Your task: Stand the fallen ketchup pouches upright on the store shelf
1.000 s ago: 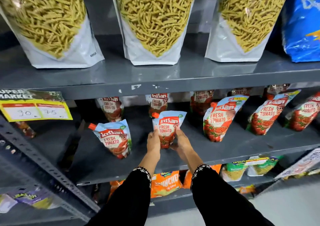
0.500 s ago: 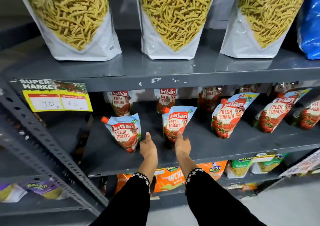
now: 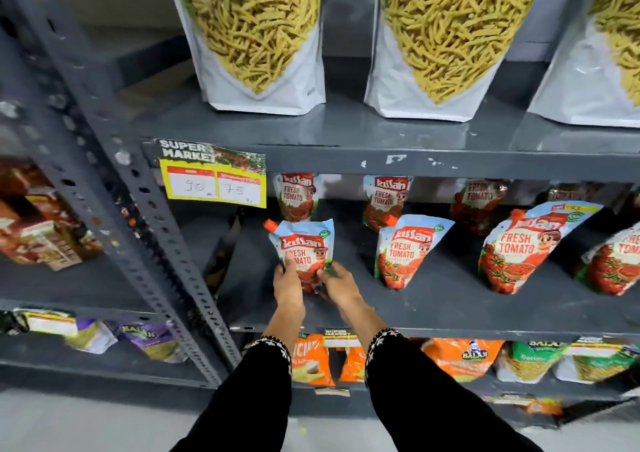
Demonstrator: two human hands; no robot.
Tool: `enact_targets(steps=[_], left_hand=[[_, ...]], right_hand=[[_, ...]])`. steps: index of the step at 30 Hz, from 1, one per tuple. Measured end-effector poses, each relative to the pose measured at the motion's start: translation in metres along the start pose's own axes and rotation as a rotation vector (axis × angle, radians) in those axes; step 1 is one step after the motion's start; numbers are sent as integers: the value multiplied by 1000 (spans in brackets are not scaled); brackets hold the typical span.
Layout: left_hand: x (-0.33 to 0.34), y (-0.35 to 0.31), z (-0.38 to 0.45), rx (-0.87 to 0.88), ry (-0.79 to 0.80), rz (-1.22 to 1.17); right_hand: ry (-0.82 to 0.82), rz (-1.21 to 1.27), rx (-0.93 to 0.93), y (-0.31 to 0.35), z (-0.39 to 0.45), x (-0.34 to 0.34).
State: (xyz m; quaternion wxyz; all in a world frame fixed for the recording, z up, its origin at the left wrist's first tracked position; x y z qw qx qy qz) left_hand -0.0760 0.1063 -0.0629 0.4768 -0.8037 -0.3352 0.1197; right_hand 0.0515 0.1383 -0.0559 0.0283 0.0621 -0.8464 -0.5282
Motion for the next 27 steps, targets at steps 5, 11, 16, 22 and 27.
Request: enact_targets(steps=[5, 11, 16, 22, 27], left_hand=[[-8, -6, 14, 11, 15, -34], [-18, -17, 31, 55, 21, 13], [-20, -16, 36, 55, 21, -25], [-21, -18, 30, 72, 13, 9], [-37, -16, 5, 129, -140, 142]], right_hand=[[10, 36, 5, 1, 9, 14], [33, 68, 5, 2, 17, 31], [52, 68, -11, 5, 15, 36], [61, 25, -35, 3, 12, 34], [-36, -299, -89, 3, -4, 13]])
Point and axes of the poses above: each hand's wrist, its own z-axis towards the middle knuckle, its own x-axis out of the palm, y = z × x, the point moved 9 cm from there along z, towards the middle knuckle, and after that the axes turned 2 degrees about y, right-handed, at the moved point
